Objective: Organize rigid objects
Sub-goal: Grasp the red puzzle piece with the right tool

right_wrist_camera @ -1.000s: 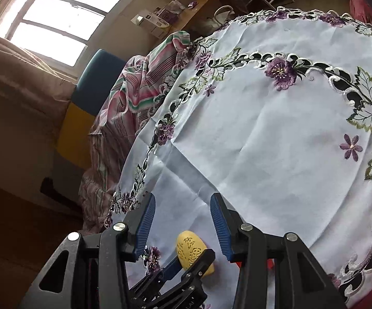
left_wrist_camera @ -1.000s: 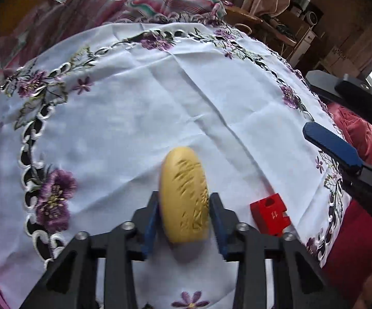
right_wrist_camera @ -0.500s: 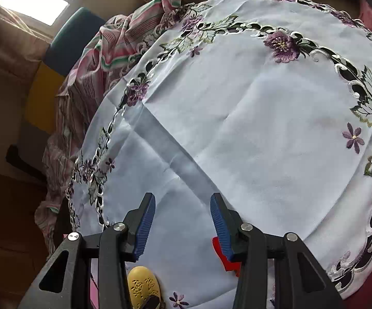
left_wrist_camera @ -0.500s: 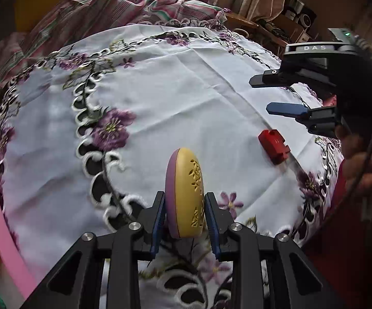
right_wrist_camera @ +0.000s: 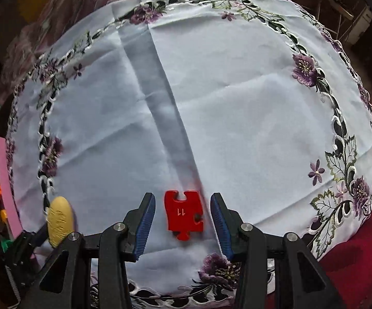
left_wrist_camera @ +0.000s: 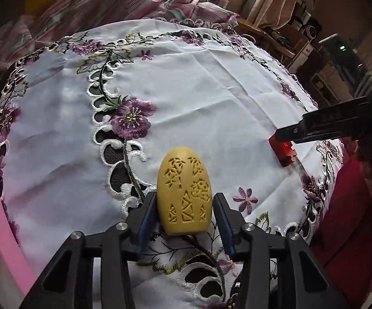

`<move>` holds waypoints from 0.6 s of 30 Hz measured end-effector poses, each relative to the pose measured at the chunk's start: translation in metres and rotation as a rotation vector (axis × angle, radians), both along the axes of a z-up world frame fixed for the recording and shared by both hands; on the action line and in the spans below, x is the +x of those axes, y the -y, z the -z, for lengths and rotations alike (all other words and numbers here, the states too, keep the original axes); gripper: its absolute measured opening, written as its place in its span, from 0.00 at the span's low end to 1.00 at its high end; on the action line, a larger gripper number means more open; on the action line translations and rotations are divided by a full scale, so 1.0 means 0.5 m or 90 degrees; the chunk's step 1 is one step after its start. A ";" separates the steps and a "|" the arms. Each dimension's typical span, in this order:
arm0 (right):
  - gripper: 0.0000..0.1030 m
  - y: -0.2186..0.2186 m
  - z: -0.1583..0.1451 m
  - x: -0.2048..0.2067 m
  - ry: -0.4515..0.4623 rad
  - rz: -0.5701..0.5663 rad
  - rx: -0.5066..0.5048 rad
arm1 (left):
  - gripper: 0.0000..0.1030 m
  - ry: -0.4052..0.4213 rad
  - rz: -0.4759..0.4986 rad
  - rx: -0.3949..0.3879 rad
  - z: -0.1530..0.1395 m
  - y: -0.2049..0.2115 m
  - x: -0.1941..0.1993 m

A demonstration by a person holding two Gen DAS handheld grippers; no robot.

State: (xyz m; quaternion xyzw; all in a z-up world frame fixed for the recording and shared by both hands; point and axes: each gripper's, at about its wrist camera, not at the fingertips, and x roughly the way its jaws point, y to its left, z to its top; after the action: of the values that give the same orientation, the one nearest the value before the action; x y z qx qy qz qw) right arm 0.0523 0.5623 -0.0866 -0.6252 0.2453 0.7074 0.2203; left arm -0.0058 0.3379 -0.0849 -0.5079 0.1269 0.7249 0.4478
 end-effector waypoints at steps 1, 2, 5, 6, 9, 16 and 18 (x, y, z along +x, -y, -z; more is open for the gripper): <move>0.44 0.002 0.008 -0.003 0.006 -0.004 0.001 | 0.44 0.000 0.002 0.002 -0.001 0.003 0.001; 0.44 0.007 0.018 -0.007 0.011 -0.015 -0.003 | 0.45 -0.003 0.002 0.003 -0.002 0.005 0.002; 0.31 0.029 0.023 -0.019 0.043 -0.056 0.040 | 0.45 -0.011 0.001 0.002 -0.005 0.015 0.002; 0.31 0.034 0.014 -0.020 0.037 -0.058 0.053 | 0.45 -0.011 -0.001 0.003 -0.006 0.020 0.000; 0.31 0.042 -0.012 -0.018 -0.010 -0.052 0.070 | 0.47 -0.002 -0.011 0.012 -0.006 0.039 -0.003; 0.31 0.053 -0.018 -0.036 -0.119 -0.024 0.012 | 0.51 -0.024 -0.011 0.019 -0.020 0.055 -0.002; 0.31 0.072 -0.001 -0.053 -0.119 -0.035 -0.005 | 0.51 -0.049 0.003 0.010 -0.023 0.047 0.003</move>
State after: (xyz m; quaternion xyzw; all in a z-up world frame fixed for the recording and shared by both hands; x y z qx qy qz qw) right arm 0.0259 0.5263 -0.0862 -0.5637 0.2502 0.7676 0.1744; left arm -0.0040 0.3144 -0.0733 -0.4760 0.1398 0.7436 0.4482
